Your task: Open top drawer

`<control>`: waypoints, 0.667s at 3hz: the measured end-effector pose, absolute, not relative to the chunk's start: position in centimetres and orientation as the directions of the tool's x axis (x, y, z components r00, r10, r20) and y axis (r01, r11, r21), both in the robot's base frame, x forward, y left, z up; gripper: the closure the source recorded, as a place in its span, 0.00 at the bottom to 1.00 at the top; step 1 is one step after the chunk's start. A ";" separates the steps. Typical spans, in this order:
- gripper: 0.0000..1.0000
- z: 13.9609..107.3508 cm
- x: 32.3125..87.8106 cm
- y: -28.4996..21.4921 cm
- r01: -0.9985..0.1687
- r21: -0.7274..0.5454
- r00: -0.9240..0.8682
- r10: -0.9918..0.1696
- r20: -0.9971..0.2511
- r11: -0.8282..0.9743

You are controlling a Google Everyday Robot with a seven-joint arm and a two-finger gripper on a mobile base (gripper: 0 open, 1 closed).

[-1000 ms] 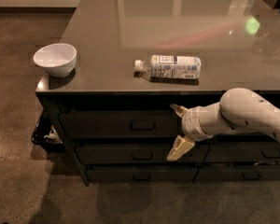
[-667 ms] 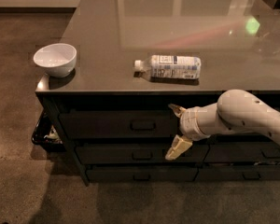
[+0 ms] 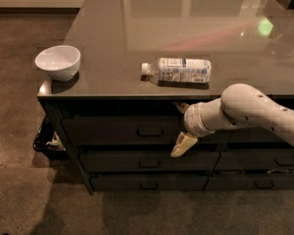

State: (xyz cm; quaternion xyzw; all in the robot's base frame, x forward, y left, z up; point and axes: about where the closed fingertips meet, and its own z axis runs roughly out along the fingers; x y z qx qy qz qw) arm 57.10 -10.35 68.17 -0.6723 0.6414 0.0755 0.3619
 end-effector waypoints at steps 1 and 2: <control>0.00 67.7 57.8 -9.9 -0.925 -0.373 0.169 -0.808 -0.565 0.068; 0.00 66.6 57.9 -9.3 -0.946 -0.321 0.156 -0.805 -0.573 0.044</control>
Offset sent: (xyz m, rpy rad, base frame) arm 0.0074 0.0142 -0.0274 -0.0104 0.1445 0.0680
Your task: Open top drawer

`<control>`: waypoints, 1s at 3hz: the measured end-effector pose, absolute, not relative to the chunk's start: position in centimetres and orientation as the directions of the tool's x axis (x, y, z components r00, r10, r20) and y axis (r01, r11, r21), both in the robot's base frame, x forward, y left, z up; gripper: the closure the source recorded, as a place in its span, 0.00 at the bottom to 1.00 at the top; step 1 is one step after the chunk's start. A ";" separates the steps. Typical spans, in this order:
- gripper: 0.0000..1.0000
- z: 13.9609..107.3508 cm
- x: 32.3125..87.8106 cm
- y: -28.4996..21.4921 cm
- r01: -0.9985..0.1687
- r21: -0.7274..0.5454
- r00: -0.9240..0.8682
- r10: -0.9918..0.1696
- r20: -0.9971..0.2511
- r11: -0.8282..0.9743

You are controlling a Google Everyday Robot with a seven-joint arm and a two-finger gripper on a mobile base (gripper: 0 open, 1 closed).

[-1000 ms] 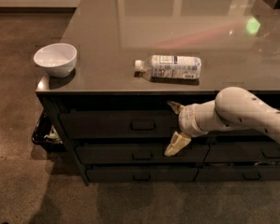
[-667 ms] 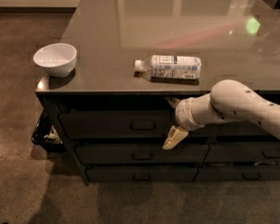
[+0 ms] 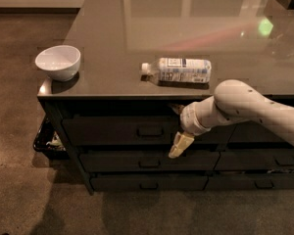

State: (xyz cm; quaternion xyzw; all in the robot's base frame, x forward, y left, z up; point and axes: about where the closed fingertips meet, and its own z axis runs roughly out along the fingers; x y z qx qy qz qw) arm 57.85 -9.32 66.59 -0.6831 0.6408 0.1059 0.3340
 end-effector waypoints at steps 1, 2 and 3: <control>0.00 65.3 57.5 -8.7 -0.962 -0.271 0.145 -0.798 -0.584 0.023; 0.00 64.5 57.4 -8.0 -0.973 -0.231 0.144 -0.798 -0.585 -0.006; 0.00 64.1 56.3 -7.9 -0.984 -0.178 0.129 -0.808 -0.575 -0.031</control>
Offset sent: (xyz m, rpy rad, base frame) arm -0.0055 0.0181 -0.0280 -0.0110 0.1379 0.0800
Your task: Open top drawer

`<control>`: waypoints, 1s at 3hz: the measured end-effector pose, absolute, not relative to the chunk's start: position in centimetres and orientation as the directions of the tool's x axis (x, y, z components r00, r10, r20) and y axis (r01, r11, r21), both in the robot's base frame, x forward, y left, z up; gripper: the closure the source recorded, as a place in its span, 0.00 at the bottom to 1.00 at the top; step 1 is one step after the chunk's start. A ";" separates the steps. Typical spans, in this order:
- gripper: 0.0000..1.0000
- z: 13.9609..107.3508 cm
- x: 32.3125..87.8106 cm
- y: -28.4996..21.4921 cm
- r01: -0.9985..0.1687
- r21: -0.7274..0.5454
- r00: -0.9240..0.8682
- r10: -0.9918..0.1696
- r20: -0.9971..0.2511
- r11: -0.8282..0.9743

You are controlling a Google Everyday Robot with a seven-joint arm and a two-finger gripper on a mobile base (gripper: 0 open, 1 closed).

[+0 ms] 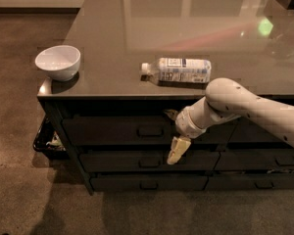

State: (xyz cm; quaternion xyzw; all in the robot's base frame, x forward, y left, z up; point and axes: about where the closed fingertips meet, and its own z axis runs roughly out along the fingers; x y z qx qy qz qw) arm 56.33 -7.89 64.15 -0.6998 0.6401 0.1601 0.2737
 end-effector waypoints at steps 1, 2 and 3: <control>0.00 65.0 53.3 -8.5 -0.994 -0.102 0.100 -0.810 -0.577 -0.050; 0.00 65.4 52.1 -8.7 -0.996 -0.070 0.086 -0.811 -0.578 -0.055; 0.00 65.4 52.1 -8.7 -0.996 -0.070 0.086 -0.811 -0.578 -0.055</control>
Offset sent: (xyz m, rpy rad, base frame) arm -0.1205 -0.0200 0.0342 -0.0299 0.2764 0.0437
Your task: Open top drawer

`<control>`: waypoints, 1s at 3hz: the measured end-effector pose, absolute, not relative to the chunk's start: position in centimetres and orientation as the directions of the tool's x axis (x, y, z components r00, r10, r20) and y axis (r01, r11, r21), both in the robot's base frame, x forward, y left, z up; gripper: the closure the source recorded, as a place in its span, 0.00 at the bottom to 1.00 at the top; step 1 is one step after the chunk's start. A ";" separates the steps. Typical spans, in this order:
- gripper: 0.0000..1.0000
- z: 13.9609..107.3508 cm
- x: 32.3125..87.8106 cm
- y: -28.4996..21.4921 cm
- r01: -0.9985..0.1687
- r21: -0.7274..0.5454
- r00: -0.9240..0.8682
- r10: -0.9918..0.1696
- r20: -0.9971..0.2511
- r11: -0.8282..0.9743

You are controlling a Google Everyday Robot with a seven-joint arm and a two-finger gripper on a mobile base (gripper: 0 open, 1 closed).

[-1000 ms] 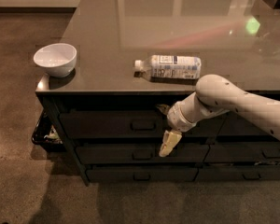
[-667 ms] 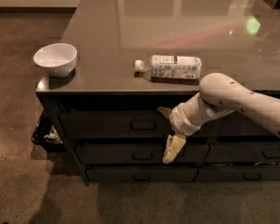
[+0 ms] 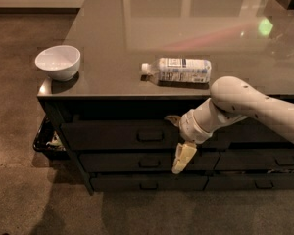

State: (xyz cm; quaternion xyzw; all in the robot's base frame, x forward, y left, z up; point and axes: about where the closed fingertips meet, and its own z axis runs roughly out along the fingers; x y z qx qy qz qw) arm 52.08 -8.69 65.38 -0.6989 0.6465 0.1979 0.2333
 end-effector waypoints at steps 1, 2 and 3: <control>0.00 64.9 51.0 -8.5 -0.998 -0.014 0.054 -0.816 -0.576 -0.056; 0.00 65.3 51.0 -8.5 -0.998 -0.014 0.053 -0.816 -0.576 -0.056; 0.00 65.9 50.2 -8.5 -0.999 0.005 0.034 -0.812 -0.583 -0.046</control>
Offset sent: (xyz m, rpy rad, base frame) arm -0.1275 -0.0044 -0.0026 -0.0113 0.3760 -0.1072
